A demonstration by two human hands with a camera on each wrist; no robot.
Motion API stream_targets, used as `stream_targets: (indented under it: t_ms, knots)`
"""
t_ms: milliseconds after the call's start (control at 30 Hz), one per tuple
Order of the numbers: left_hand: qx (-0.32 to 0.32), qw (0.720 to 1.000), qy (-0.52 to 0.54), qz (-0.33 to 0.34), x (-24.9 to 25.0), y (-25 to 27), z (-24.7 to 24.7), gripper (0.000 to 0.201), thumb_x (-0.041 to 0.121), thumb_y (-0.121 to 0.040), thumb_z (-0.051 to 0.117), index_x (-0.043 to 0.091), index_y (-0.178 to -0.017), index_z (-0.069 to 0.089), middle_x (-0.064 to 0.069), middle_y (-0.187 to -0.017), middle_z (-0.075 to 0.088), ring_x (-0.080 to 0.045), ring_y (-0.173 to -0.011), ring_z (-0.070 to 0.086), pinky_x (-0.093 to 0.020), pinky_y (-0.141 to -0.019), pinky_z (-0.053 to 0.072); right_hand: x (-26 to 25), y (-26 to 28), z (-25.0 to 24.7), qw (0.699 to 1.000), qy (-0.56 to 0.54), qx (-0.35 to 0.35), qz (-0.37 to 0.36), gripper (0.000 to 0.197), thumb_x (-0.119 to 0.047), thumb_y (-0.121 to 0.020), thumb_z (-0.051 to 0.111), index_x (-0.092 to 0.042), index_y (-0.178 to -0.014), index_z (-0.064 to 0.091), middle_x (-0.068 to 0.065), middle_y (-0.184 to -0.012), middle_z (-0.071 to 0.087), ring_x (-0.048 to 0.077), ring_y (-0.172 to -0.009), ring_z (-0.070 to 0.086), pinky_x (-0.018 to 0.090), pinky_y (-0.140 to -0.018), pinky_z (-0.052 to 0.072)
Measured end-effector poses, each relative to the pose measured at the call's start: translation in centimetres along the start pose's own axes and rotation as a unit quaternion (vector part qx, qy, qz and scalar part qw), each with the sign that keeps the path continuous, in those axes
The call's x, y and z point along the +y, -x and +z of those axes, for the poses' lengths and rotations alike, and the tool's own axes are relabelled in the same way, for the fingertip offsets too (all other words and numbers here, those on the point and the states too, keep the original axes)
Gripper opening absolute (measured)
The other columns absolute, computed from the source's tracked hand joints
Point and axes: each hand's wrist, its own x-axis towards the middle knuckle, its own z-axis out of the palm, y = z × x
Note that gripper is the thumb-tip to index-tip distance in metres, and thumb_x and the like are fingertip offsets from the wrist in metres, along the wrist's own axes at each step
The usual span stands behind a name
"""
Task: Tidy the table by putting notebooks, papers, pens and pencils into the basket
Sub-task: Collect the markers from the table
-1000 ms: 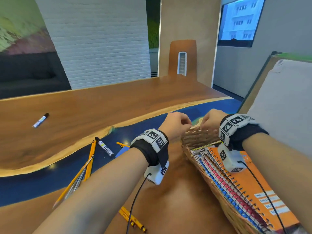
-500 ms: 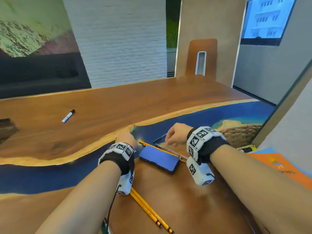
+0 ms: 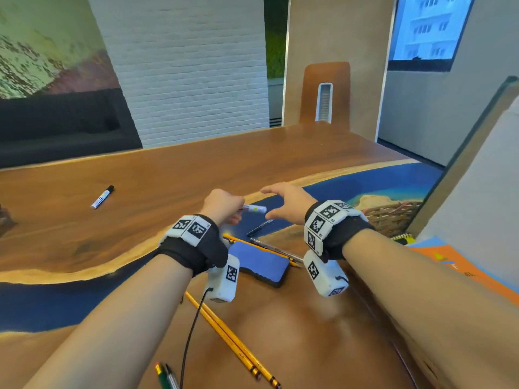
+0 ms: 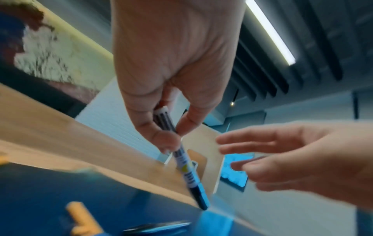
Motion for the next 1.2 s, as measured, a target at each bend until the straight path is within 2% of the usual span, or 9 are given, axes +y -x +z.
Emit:
stream_targets:
  t_ms: [133, 200, 367, 467, 567, 667, 800, 967, 1200]
  knots:
    - [-0.093, 0.989, 0.111, 0.028, 3.1, 2.2, 2.5, 0.021, 0.006, -0.089, 0.045, 0.001, -0.074, 0.059, -0.011, -0.064, 0.059, -0.008, -0.034, 0.050, -0.015, -0.037, 0.042, 1.9, 1.0, -3.3, 0.999, 0.033, 0.017, 0.011, 0.024, -0.019, -0.087, 0.065, -0.013, -0.110, 0.066, 0.000, -0.105, 0.065, 0.016, -0.103, 0.057, 0.020, -0.081, 0.041]
    - [-0.124, 0.982, 0.138, 0.033, 4.0, 2.9, 4.0, 0.021, 0.007, -0.092, 0.045, -0.001, -0.078, 0.059, -0.011, -0.066, 0.060, -0.008, -0.036, 0.053, -0.015, -0.038, 0.044, 3.1, 2.1, -5.2, 0.999, 0.030, 0.015, 0.025, 0.018, -0.019, -0.086, 0.066, -0.012, -0.103, 0.068, -0.005, -0.085, 0.062, 0.013, -0.087, 0.056, 0.021, -0.073, 0.042]
    - [-0.198, 0.958, 0.205, 0.027, 5.7, 4.4, 8.5, 0.019, 0.007, -0.095, 0.047, -0.004, -0.087, 0.059, -0.013, -0.070, 0.063, -0.012, -0.047, 0.059, -0.018, -0.048, 0.052, 6.4, 5.7, -8.9, 0.996, 0.057, 0.003, 0.062, 0.016, -0.012, -0.086, 0.064, -0.011, -0.102, 0.067, 0.002, -0.089, 0.063, 0.015, -0.080, 0.057, 0.036, -0.077, 0.052]
    - [-0.247, 0.947, 0.205, 0.034, 7.1, 5.6, 11.3, 0.017, 0.005, -0.094, 0.049, -0.005, -0.085, 0.059, -0.014, -0.073, 0.064, -0.014, -0.051, 0.061, -0.019, -0.051, 0.054, 8.8, 7.7, -10.8, 0.989, 0.112, 0.012, 0.098, 0.022, -0.012, -0.084, 0.065, -0.016, -0.106, 0.069, 0.003, -0.095, 0.066, 0.014, -0.084, 0.056, 0.026, -0.075, 0.044]
    - [-0.271, 0.947, 0.159, 0.058, 8.1, 6.8, 13.7, 0.014, 0.001, -0.089, 0.055, -0.011, -0.093, 0.061, -0.017, -0.074, 0.064, -0.012, -0.047, 0.062, -0.018, -0.049, 0.053, 11.0, 9.2, -12.1, 0.983, 0.124, -0.004, 0.134, 0.027, -0.012, -0.082, 0.068, -0.016, -0.109, 0.071, 0.003, -0.104, 0.070, 0.013, -0.087, 0.058, 0.024, -0.076, 0.042]
    - [-0.264, 0.957, 0.061, 0.106, 8.2, 7.3, 15.4, 0.005, 0.003, -0.081, 0.065, 0.001, -0.084, 0.068, -0.012, -0.074, 0.067, -0.007, -0.050, 0.061, -0.016, -0.047, 0.049, 12.4, 9.9, -12.3, 0.975, 0.144, -0.011, 0.171, 0.029, -0.011, -0.080, 0.070, -0.017, -0.108, 0.072, 0.002, -0.099, 0.071, 0.013, -0.080, 0.057, 0.021, -0.065, 0.042]
    - [-0.228, 0.952, -0.091, 0.181, 7.7, 6.9, 17.0, 0.007, 0.011, -0.078, 0.070, 0.016, -0.072, 0.068, 0.002, -0.083, 0.068, -0.007, -0.076, 0.059, -0.017, -0.056, 0.044, 13.2, 10.2, -11.7, 0.969, 0.149, -0.031, 0.194, 0.026, -0.009, -0.078, 0.071, -0.015, -0.104, 0.073, -0.003, -0.082, 0.065, 0.010, -0.072, 0.054, 0.022, -0.066, 0.042]
    - [-0.210, 0.919, -0.221, 0.248, 7.3, 6.9, 18.2, 0.003, 0.012, -0.082, 0.067, 0.009, -0.082, 0.069, -0.007, -0.094, 0.070, -0.014, -0.080, 0.059, -0.020, -0.062, 0.047, 13.4, 9.5, -10.6, 0.964, 0.170, -0.072, 0.192, 0.028, -0.009, -0.080, 0.071, -0.015, -0.107, 0.072, 0.002, -0.103, 0.071, 0.012, -0.084, 0.059, 0.023, -0.073, 0.045]
    - [-0.195, 0.888, -0.317, 0.272, 7.0, 6.7, 18.6, 0.016, 0.008, -0.086, 0.058, 0.002, -0.096, 0.070, -0.013, -0.099, 0.069, -0.026, -0.091, 0.065, -0.032, -0.074, 0.055, 12.9, 8.5, -9.8, 0.964, 0.160, -0.091, 0.191, 0.026, -0.015, -0.078, 0.073, -0.014, -0.105, 0.073, 0.002, -0.106, 0.070, 0.017, -0.098, 0.062, 0.025, -0.079, 0.046]
